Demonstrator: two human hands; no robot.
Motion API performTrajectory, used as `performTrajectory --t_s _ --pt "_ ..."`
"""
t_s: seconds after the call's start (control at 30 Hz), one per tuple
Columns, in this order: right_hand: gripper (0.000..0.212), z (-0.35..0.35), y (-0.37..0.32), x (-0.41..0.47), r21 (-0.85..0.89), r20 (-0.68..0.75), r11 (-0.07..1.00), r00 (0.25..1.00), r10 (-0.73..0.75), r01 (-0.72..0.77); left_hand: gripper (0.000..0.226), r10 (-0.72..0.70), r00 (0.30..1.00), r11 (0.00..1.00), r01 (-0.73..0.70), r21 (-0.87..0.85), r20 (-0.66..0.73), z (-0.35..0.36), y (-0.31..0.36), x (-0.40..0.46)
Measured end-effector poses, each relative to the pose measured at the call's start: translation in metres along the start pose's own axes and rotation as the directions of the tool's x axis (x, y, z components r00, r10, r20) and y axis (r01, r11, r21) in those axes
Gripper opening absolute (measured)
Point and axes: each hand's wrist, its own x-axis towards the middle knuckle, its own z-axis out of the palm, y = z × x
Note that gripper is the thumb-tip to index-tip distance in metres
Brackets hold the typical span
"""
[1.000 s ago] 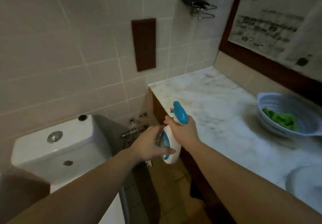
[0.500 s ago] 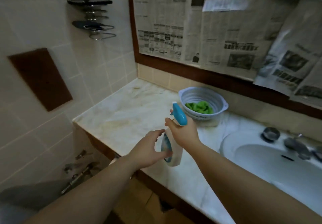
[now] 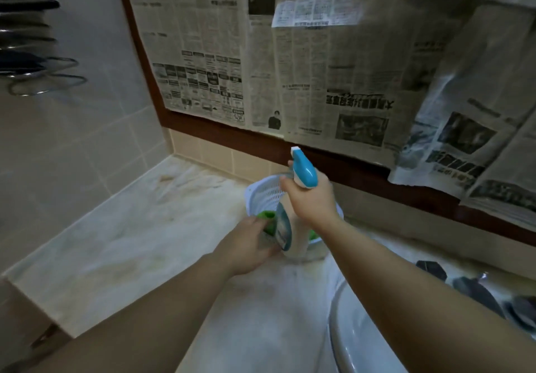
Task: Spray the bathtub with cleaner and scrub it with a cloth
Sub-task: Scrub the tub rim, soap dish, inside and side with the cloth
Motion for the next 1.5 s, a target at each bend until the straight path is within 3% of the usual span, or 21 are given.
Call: performTrajectory --t_s 0.1,0.23,0.5,0.67,0.77,0.83,0.93,1.03,1.13,1.2,1.27,1.33,1.4,1.5 --pt "0.021 -0.002 -0.003 0.05 0.012 -0.027 0.999 0.998 -0.05 0.05 0.029 0.033 0.999 0.989 -0.034 0.144 0.014 0.015 -0.024 0.031" --pt "0.012 0.003 0.009 0.101 0.035 0.007 0.996 0.996 -0.088 0.088 0.04 0.168 0.986 0.931 -0.165 0.327 0.018 0.03 -0.042 0.043" --pt "0.045 0.018 0.079 0.136 0.012 0.112 0.998 0.992 -0.055 0.054 0.047 0.176 0.984 0.938 -0.168 0.304 0.001 0.035 -0.057 0.049" --pt "0.034 0.015 0.108 0.128 -0.007 0.172 1.0 0.985 -0.017 0.018 0.03 0.098 0.994 0.956 -0.083 0.281 -0.041 0.033 -0.051 0.062" --pt "0.027 0.009 0.111 0.122 -0.096 0.2 0.995 0.98 0.009 0.011 0.042 -0.044 0.998 0.957 0.053 0.287 -0.039 0.034 -0.044 0.072" --pt "0.031 0.004 0.11 0.118 -0.114 0.207 0.993 0.978 0.011 0.013 0.044 -0.144 0.989 0.914 0.13 0.383 0.009 0.031 -0.037 0.082" --pt "0.043 -0.005 0.112 0.111 -0.153 0.239 0.988 0.97 0.045 -0.009 0.018 -0.266 0.961 0.793 0.174 0.584 0.076 0.024 -0.024 0.094" --pt "0.054 -0.016 0.115 0.1 -0.27 0.205 0.962 0.974 0.095 -0.037 0.01 -0.272 0.959 0.746 0.161 0.646 0.076 0.023 -0.02 0.1" --pt "0.052 -0.023 0.115 0.081 -0.35 0.125 0.935 0.987 0.104 -0.054 0.015 -0.188 0.982 0.851 0.158 0.502 0.01 0.02 -0.019 0.103" --pt "0.041 -0.026 0.115 0.067 -0.37 0.117 0.929 0.991 0.058 -0.011 0.015 -0.156 0.987 0.95 0.156 0.27 -0.023 0.013 -0.02 0.103" --pt "0.039 -0.027 0.109 0.053 -0.345 0.218 0.937 0.976 0.029 0.049 0.012 -0.118 0.993 0.993 0.118 0.022 -0.026 0.003 -0.02 0.102" --pt "0.052 -0.022 0.095 0.039 -0.301 0.362 0.949 0.932 0.019 0.098 0.007 -0.044 0.999 0.984 0.042 -0.172 -0.005 -0.009 -0.016 0.099" --pt "0.052 -0.012 0.082 0.031 -0.339 0.402 0.931 0.916 0.013 0.135 0.005 0.037 0.999 0.964 -0.038 -0.264 -0.009 -0.023 -0.011 0.098" --pt "0.016 -0.002 0.065 0.027 -0.442 0.317 0.886 0.948 0.007 0.141 0.004 0.087 0.994 0.922 -0.107 -0.372 -0.072 -0.047 -0.004 0.096"
